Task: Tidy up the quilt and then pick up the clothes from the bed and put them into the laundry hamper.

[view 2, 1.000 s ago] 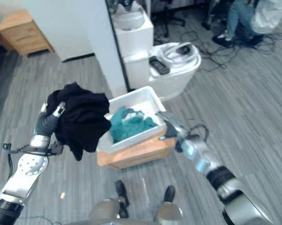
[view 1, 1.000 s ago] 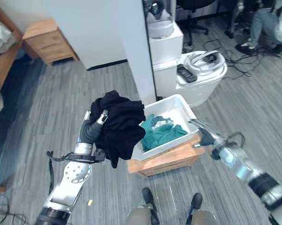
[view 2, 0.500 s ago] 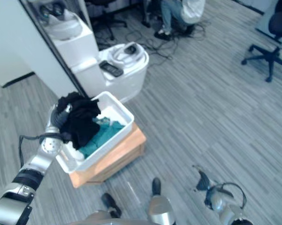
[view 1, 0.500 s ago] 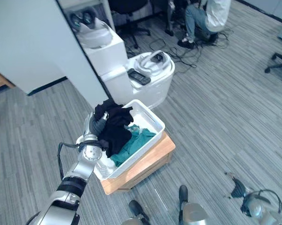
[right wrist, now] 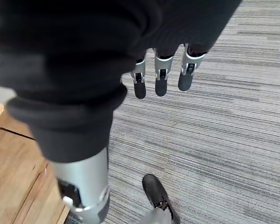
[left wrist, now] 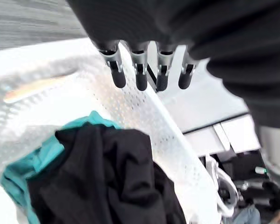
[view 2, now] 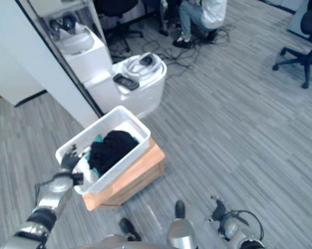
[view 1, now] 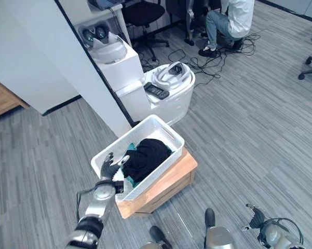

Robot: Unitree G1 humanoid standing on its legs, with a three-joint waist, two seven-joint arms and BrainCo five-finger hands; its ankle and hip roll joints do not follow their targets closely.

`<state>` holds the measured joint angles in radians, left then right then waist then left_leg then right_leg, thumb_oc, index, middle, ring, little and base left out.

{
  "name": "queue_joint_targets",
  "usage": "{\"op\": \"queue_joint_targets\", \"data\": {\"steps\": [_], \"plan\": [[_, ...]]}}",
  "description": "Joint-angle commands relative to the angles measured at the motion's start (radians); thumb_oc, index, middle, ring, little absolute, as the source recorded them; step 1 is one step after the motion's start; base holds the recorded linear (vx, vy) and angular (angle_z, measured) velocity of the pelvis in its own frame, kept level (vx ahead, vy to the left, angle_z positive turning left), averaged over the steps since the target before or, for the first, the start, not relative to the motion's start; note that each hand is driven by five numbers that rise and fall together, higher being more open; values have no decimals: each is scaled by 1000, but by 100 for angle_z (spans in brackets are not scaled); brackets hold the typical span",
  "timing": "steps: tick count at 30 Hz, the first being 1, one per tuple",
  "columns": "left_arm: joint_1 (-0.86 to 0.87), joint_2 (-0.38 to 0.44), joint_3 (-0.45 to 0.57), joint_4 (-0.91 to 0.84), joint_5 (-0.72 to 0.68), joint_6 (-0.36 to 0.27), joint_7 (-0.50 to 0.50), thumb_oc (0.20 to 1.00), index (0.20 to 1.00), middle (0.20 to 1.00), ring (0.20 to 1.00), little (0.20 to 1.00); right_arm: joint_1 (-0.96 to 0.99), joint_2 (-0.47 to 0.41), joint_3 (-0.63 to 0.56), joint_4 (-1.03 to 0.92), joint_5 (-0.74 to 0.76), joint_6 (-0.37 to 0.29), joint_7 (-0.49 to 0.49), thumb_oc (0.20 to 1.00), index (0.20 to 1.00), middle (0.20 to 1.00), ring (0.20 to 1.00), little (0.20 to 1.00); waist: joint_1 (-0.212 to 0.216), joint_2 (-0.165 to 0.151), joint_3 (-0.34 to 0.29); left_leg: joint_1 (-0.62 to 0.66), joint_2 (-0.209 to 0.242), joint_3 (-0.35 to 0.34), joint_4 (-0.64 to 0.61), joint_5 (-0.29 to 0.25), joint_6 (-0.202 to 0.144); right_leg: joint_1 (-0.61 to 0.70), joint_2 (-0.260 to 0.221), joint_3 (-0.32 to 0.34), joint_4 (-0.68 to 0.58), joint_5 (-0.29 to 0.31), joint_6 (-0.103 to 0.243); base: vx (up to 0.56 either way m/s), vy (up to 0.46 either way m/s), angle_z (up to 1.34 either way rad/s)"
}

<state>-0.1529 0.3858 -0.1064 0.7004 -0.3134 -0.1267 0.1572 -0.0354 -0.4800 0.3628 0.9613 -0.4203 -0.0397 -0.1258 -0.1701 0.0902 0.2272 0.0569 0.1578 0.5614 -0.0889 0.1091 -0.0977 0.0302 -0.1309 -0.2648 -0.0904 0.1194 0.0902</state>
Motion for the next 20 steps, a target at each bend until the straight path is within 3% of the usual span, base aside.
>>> {"op": "queue_joint_targets", "data": {"steps": [1,6,12,20], "plan": [[-49,78,57,28,-30,-65,29,1000,1000,1000,1000,1000,-44,26,16,27,45,-15,-9,1000,1000,1000,1000,1000,34,-50,9,77,77,-57,2,-50,-111,43,-106,-45,3,-89,130,6,-21,16],[15,83,133,101,-16,-71,83,1000,1000,1000,1000,1000,-67,71,6,79,85,-14,-22,1000,1000,1000,1000,1000,66,-57,-8,92,73,-81,2,-56,-107,73,-106,-58,3,-95,128,5,-22,15],[99,33,203,189,-84,-88,102,1000,1000,1000,1000,1000,-85,119,3,145,106,-9,-33,1000,1000,1000,1000,1000,105,-67,-21,104,65,-106,2,-65,-98,104,-113,-82,3,-97,126,-4,-10,17],[147,-76,116,497,47,-9,25,1000,1000,1000,1000,1000,-127,186,21,230,134,-3,-28,1000,1000,1000,1000,1000,124,-75,-33,113,51,-111,2,-76,-83,116,-121,-88,3,-91,125,2,17,6]]}}
